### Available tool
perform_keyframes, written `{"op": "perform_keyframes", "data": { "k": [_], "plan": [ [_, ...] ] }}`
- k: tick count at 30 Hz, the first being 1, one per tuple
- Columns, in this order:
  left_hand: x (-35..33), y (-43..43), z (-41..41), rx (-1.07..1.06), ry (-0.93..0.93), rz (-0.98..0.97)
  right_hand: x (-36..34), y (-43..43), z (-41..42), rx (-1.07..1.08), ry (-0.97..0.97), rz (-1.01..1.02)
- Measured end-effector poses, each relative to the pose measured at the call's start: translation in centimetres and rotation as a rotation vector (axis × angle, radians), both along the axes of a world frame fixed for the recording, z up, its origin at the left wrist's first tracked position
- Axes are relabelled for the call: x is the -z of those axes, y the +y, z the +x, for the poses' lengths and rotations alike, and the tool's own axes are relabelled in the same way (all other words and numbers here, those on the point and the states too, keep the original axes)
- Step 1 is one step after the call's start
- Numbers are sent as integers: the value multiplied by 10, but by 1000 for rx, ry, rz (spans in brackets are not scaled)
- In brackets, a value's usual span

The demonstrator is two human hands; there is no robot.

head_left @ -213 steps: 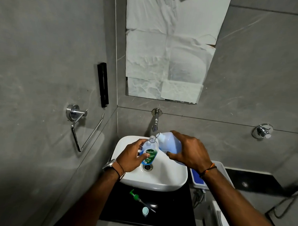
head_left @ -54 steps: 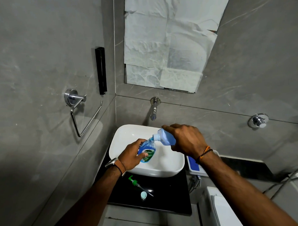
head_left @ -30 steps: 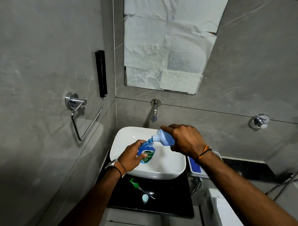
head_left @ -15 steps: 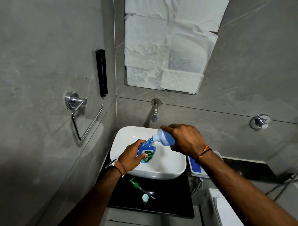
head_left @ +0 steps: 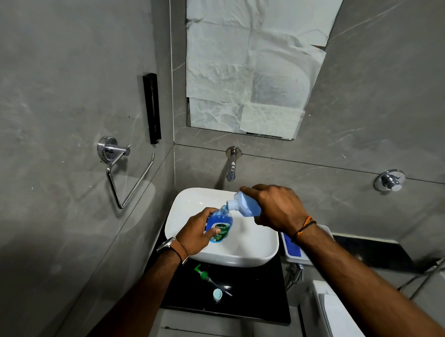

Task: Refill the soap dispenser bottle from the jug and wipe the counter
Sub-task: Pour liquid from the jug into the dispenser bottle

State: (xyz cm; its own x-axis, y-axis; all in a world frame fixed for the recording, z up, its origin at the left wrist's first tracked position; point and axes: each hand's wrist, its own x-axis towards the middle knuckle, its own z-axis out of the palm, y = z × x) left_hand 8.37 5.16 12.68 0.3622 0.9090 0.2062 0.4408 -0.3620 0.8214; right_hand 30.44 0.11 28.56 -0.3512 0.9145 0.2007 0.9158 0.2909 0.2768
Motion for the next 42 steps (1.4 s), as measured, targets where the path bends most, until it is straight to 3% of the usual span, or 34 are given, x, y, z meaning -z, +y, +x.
{"op": "perform_keyframes", "data": {
  "k": [42],
  "plan": [
    [-8,-4,0,-8,-8,-19,-4,0,-3,-11,-10,3]
  ]
}}
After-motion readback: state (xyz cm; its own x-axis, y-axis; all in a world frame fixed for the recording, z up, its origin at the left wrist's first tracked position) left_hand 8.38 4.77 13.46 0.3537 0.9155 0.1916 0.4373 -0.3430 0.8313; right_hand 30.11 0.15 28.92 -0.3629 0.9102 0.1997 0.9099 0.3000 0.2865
